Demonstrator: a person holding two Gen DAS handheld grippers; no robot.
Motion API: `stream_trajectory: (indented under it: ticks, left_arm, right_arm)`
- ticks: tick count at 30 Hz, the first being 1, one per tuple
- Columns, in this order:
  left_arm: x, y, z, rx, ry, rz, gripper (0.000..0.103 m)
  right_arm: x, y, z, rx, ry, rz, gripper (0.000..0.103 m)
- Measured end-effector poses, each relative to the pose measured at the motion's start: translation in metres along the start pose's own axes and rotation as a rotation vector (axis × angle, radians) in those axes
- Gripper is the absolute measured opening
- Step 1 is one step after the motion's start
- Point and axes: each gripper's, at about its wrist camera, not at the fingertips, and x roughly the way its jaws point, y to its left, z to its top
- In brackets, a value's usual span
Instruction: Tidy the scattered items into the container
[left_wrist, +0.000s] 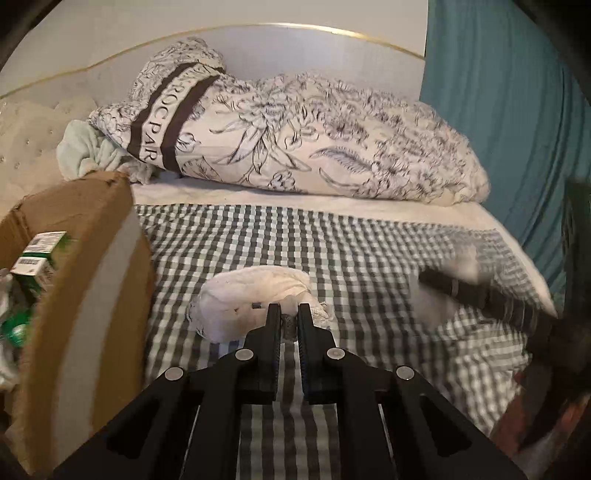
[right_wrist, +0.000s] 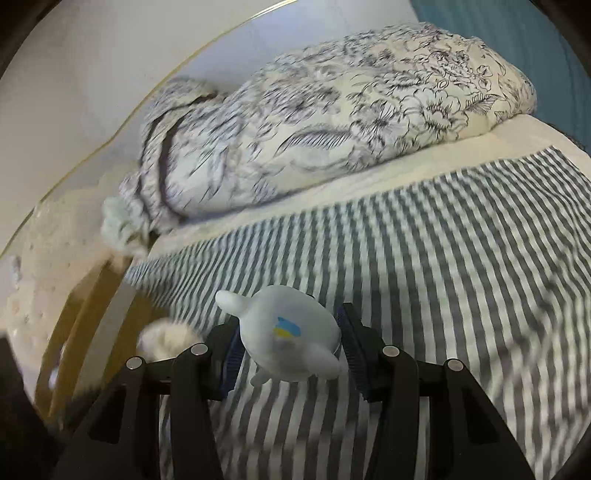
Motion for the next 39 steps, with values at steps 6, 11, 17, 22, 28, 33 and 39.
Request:
stream_trajectory:
  ticks: [6, 11, 17, 22, 28, 33, 39]
  left_arm:
    - [-0.067, 0.024, 0.021, -0.050, -0.039, -0.031, 0.009]
    - [-0.130, 0.067, 0.050, -0.104, -0.091, -0.006, 0.009]
    - [-0.173, 0.150, 0.055, -0.148, -0.097, 0.076, 0.009]
    - [-0.166, 0.204, 0.032, -0.187, -0.039, 0.107, 0.009]
    - [-0.150, 0.226, 0.011, -0.189, 0.011, 0.074, 0.010]
    - [-0.150, 0.228, 0.007, -0.164, 0.013, 0.064, 0.102]
    - [-0.155, 0.222, -0.001, -0.214, -0.062, 0.047, 0.103]
  right_arm:
    - [-0.048, 0.052, -0.017, -0.063, 0.025, -0.018, 0.048]
    - [-0.077, 0.131, -0.016, -0.146, 0.003, 0.011, 0.048]
    - [-0.081, 0.245, -0.033, -0.284, 0.007, 0.054, 0.048]
    - [-0.052, 0.298, -0.057, -0.318, 0.064, 0.048, 0.048]
    - [-0.019, 0.313, -0.066, -0.255, 0.108, 0.027, 0.048]
    - [-0.026, 0.312, -0.055, -0.230, 0.011, -0.064, 0.089]
    - [-0.070, 0.290, -0.043, -0.183, -0.118, -0.119, 0.091]
